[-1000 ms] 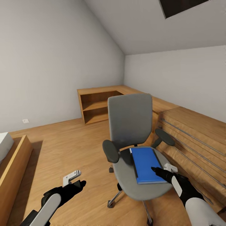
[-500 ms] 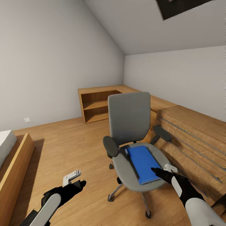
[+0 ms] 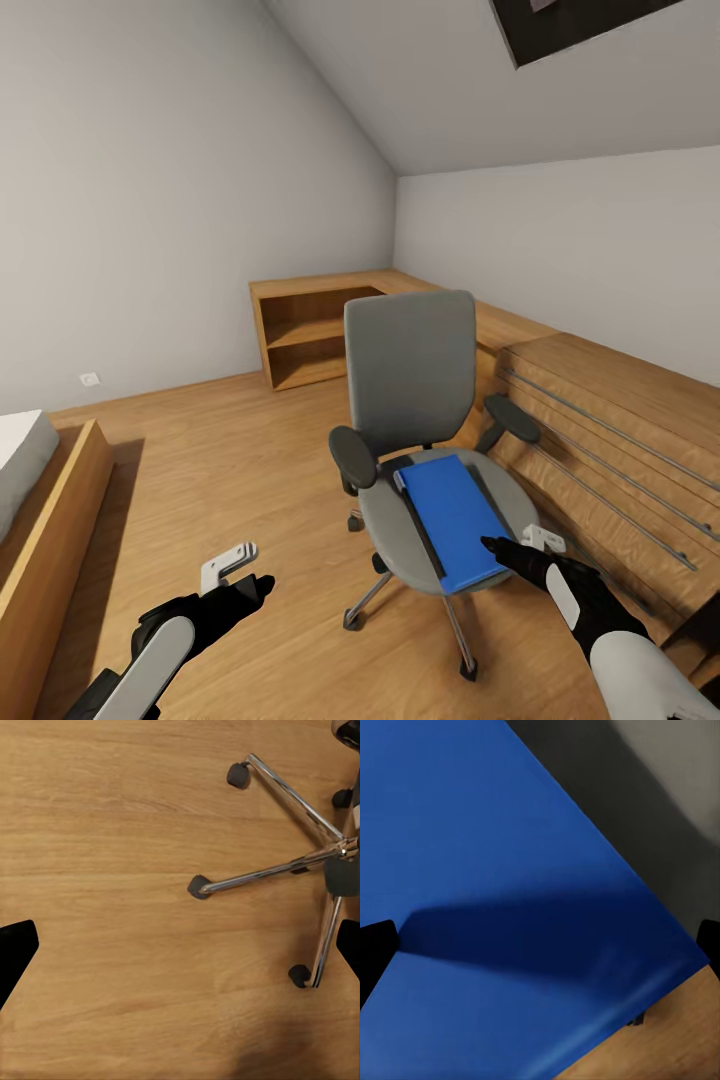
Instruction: In the bedroom, organize the workspace by keeping the computer under the desk, ensuring the monitor is on the desk, placing the keyboard on the desk next to the monitor, placing the mouse on the desk next to the keyboard, moving the folder from the swivel chair onto the desk next to the mouse, stacking the notebook on top of the folder with the pen on top of the notebook, and positioning the swivel chair next to the desk.
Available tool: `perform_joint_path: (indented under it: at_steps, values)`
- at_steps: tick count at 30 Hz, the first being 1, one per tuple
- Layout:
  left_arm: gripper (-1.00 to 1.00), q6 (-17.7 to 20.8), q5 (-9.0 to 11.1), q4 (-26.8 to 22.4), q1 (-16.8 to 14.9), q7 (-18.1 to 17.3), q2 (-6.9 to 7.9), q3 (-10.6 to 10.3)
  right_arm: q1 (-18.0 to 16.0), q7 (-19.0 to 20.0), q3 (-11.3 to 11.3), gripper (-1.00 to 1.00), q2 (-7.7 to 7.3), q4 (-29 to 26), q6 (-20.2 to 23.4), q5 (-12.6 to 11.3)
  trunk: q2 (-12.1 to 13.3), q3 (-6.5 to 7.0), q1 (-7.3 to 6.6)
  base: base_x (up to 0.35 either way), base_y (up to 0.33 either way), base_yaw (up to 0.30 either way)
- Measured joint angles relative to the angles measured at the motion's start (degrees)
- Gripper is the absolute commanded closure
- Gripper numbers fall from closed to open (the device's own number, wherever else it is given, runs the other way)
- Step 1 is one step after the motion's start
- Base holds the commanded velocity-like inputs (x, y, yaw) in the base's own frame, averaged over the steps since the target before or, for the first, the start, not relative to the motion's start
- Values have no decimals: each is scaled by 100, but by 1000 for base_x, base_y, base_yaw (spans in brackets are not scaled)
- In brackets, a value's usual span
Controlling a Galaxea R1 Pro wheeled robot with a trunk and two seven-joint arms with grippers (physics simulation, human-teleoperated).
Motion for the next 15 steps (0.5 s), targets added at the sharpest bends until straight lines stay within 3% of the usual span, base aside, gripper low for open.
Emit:
perform_joint_path:
  at_steps: [15]
  values:
    - [-100, -5, 4, 0, 0, 13, 0, 0, 0, -3, 0, -100, 2, -3, -1, 6, 0, 0, 0, -1, 0, 0]
